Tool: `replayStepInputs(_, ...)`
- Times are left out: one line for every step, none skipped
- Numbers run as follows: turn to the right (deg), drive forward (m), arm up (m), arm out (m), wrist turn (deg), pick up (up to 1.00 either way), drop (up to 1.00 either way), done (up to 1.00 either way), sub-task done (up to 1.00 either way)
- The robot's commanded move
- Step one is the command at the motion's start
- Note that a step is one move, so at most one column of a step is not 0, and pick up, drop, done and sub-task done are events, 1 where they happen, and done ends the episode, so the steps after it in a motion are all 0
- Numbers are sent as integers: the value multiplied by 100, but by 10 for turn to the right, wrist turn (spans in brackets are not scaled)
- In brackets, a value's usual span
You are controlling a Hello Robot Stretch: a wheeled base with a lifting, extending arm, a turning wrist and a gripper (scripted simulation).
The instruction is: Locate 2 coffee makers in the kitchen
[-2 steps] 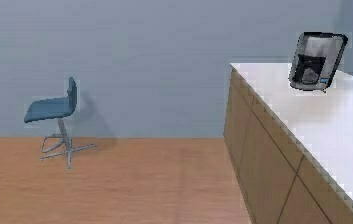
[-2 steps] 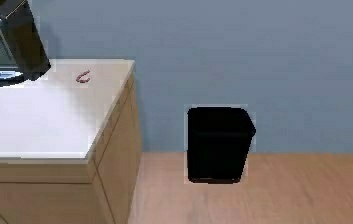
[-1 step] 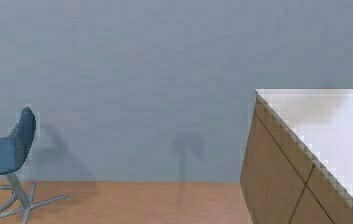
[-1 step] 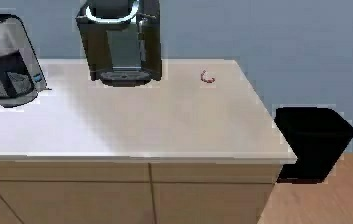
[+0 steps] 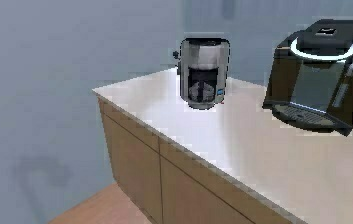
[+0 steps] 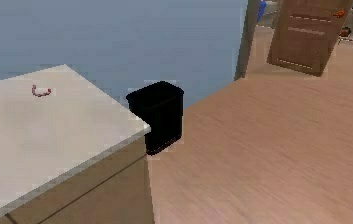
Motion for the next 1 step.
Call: replayStepInputs(0,0,0,0,0,0,0,100,0)
